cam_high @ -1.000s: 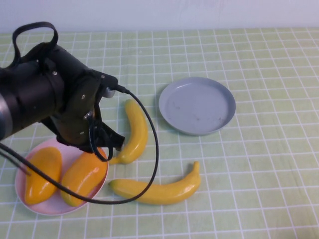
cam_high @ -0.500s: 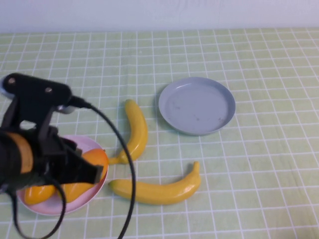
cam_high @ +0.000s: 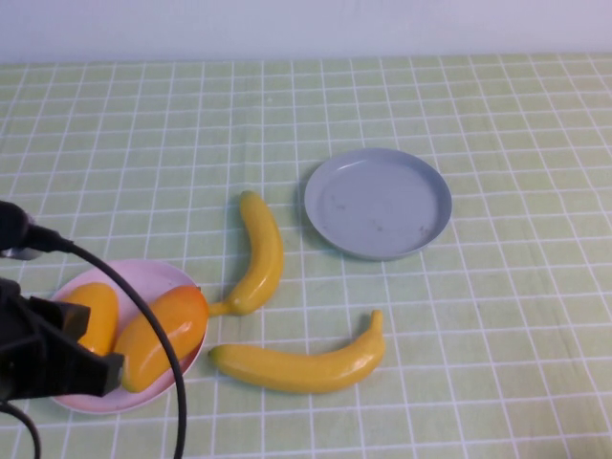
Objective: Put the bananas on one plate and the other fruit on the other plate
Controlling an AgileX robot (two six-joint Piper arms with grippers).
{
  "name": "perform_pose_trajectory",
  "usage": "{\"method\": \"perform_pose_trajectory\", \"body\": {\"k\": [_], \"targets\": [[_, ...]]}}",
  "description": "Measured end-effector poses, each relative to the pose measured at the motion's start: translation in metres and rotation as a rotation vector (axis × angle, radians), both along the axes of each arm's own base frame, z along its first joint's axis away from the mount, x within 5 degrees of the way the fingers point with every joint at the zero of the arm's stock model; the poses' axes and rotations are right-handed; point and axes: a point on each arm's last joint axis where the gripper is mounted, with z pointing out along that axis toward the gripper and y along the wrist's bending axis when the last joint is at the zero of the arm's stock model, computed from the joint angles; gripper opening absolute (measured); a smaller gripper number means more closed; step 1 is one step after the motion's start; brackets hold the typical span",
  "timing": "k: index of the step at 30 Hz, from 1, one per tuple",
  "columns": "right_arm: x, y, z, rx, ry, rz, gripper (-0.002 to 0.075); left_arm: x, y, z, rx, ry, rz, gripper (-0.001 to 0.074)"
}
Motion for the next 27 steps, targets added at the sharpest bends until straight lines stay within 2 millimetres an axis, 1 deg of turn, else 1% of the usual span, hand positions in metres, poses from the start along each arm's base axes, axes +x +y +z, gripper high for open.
{"method": "perform_pose_trajectory", "body": {"k": [3,5,8,12,14,15,19,23,25,27], "targets": [[0.0,0.0,0.0,0.0,0.0,0.0,-0.0017,0.002,-0.001,0.002,-0.004,-0.054,-0.021,0.0],[0.0,0.0,0.0,0.0,0.0,0.0,-0.0017,0.0,-0.001,0.001,-0.014,-0.111,-0.068,0.0],[0.0,0.0,0.0,0.0,0.0,0.0,-0.0017,-0.01,0.002,-0.004,-0.051,-0.221,-0.185,0.0],[0.0,0.0,0.0,0.0,0.0,0.0,-0.0017,-0.031,0.018,-0.019,-0.101,-0.447,-0.279,0.0],[0.0,0.0,0.0,0.0,0.0,0.0,-0.0017,-0.04,0.029,-0.032,-0.123,-0.549,-0.256,0.0],[0.0,0.0,0.0,0.0,0.0,0.0,-0.0017,-0.046,0.037,-0.038,-0.138,-0.608,-0.214,0.0],[0.0,0.0,0.0,0.0,0.0,0.0,-0.0017,-0.06,0.056,-0.073,-0.153,-0.732,-0.063,0.0],[0.0,0.0,0.0,0.0,0.0,0.0,-0.0017,-0.069,0.067,-0.102,-0.161,-0.774,0.068,0.0],[0.0,0.0,0.0,0.0,0.0,0.0,-0.0017,-0.072,0.07,-0.111,-0.177,-0.786,0.122,0.0],[0.0,0.0,0.0,0.0,0.0,0.0,-0.0017,-0.072,0.071,-0.12,-0.175,-0.763,0.153,0.0]]}}
